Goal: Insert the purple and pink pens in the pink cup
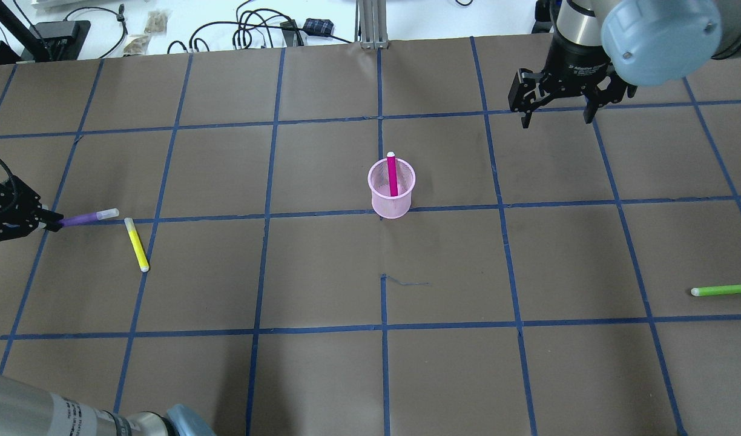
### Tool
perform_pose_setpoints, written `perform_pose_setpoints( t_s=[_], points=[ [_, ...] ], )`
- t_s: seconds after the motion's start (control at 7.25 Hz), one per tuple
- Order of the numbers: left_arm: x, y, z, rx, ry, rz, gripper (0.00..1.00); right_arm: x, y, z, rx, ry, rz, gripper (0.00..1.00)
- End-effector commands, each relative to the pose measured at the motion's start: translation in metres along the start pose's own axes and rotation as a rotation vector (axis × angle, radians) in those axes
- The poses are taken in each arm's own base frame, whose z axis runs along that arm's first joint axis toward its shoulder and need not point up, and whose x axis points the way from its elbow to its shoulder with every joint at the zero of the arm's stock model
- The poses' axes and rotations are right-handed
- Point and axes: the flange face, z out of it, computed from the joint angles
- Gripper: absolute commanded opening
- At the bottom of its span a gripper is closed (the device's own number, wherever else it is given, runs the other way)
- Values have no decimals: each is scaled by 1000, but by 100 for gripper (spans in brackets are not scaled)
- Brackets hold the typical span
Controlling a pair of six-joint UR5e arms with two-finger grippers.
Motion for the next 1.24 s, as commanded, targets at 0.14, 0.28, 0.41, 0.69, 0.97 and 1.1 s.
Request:
perform_pose_setpoints(
  t_s=[0.14, 0.28, 0.41, 0.69, 0.97, 1.1],
  points=[
    [29, -146, -43, -83, 15, -129, 0, 3, -6, 7, -2, -1, -3, 100],
    [48, -203, -48, -106, 3, -213, 0, 5, -5, 10, -15, 2, -4, 100],
    [68, -260, -43, -130, -5, -292, 0, 4, -5, 8, -10, -1, -4, 100],
    [107, -353, -22, -160, -26, -485, 0, 4, -5, 8, -8, -1, 2, 100],
    [139, -430, 11, -221, -76, -707, 0, 4, -5, 9, -8, -1, 7, 100],
    [152, -455, 24, -256, -120, -808, 0, 4, -6, 8, -7, -1, 7, 100]
  ],
)
